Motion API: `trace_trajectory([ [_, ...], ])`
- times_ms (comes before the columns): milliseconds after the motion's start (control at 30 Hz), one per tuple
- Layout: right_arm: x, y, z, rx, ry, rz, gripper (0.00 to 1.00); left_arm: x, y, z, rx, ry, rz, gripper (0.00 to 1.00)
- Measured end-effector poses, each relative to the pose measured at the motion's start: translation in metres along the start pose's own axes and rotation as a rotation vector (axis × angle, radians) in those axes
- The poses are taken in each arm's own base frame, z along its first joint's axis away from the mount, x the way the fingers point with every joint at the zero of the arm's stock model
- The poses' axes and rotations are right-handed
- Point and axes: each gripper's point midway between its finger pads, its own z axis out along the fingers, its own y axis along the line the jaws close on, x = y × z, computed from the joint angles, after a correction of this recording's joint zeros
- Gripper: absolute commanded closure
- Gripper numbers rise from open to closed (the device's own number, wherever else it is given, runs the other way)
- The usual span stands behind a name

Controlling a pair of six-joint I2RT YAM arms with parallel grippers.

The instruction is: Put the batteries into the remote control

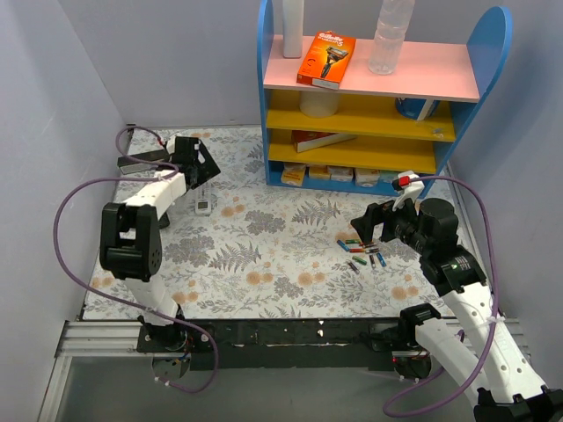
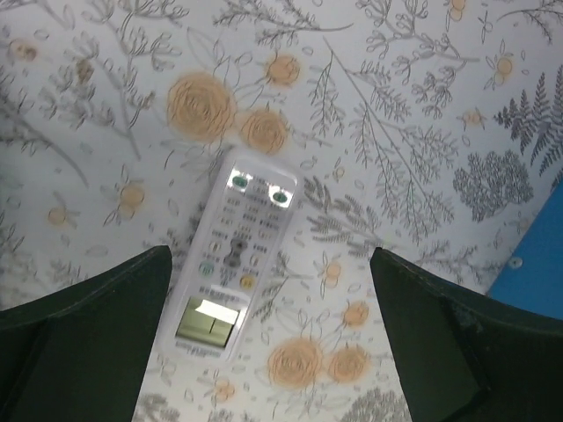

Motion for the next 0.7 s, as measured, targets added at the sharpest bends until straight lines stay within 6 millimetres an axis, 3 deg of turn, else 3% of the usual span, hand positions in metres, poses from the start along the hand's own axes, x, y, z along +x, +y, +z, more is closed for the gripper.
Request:
trace_trajectory([
  [133, 0.002, -0.003, 0.000, 0.016, 0.008, 0.002, 0.02, -0.003, -0.008, 0.035, -0.014, 0.036, 0.042, 0.04],
  [300, 0.006, -0.007, -0.001, 0.041, 0.023, 0.006, 0.02, 0.016, -0.005, 0.065, -0.049, 0.116, 0.111, 0.13],
  [400, 0.008, -0.009, -0.002, 0.053, 0.029, 0.007, 0.02, 0.033, 0.006, 0.072, -0.078, 0.171, 0.158, 0.23],
  [567, 0.008, -0.010, -0.002, 0.057, 0.029, 0.007, 0.02, 0.039, 0.005, 0.069, -0.060, 0.207, 0.201, 0.40],
  [700, 0.008, -0.010, -0.001, 0.057, 0.032, 0.008, 0.02, 0.047, 0.001, 0.065, -0.034, 0.226, 0.243, 0.46],
])
